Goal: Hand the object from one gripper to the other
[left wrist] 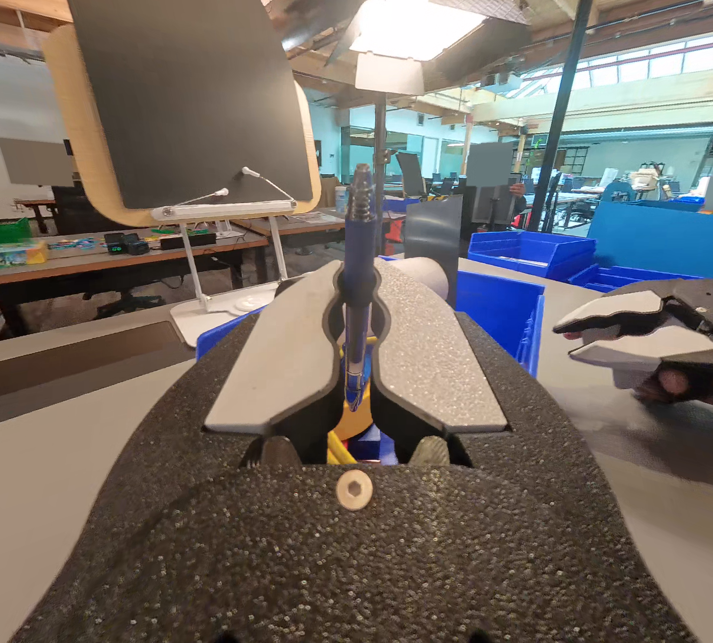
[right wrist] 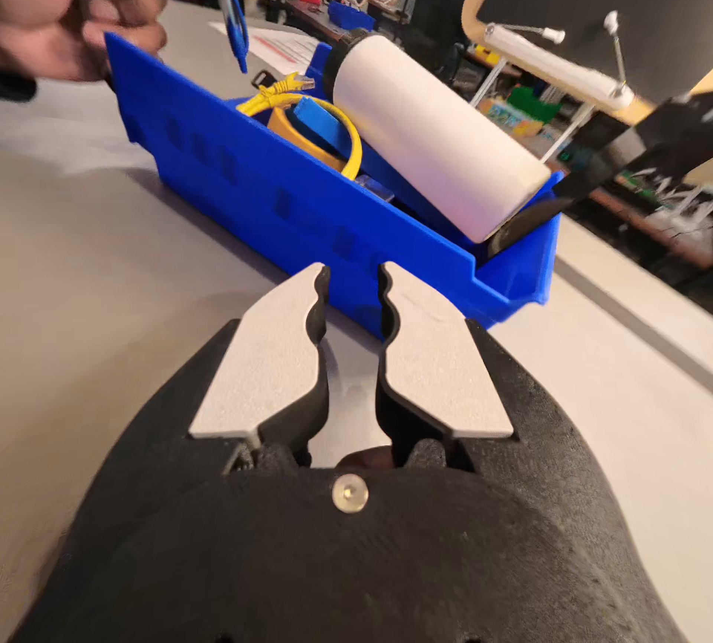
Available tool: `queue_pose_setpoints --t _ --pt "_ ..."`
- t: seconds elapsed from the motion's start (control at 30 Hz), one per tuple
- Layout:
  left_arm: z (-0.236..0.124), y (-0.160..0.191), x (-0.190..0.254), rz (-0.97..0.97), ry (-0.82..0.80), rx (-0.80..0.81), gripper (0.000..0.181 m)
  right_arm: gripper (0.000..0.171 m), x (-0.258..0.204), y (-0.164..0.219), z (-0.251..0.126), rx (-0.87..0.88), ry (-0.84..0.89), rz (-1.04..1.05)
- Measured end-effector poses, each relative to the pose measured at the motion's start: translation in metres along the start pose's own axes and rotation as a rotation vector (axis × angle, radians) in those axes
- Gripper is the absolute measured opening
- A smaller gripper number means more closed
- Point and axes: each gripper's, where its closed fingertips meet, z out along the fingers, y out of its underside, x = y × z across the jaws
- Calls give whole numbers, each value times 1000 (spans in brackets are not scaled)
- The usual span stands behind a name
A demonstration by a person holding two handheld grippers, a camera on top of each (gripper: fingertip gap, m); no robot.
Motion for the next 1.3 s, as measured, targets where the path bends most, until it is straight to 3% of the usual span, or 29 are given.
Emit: queue_pose_setpoints --t 0.1,0.33,0.6,0.77,0.93,1.1,1.13,1.3 --pt "-3 1 -8 -23 -1 17 10 25 6 2 -9 3 14 60" --pt "-1 28 -14 -71 -5 -47 10 28 -2 -3 -9 34 40 -57" --pt "-5 19 -10 -83 -7 -24 10 29 -16 -17 -5 95 96 -148" --pt "-3 20 -5 -52 -8 -34 10 35 -24 -47 6 118 143 -137" --pt "1 31 -3 -68 1 -67 10 53 -48 -60 40 -73 -15 -329" --pt "1 38 -11 -90 -6 -89 10 45 -61 -39 68 -312 -132 -561" --pt "0 38 -13 -88 -10 -89 10 37 -59 -40 70 -316 -109 -612" --pt "-1 29 -16 -107 -1 -61 10 35 -57 -37 62 -258 -110 -686"
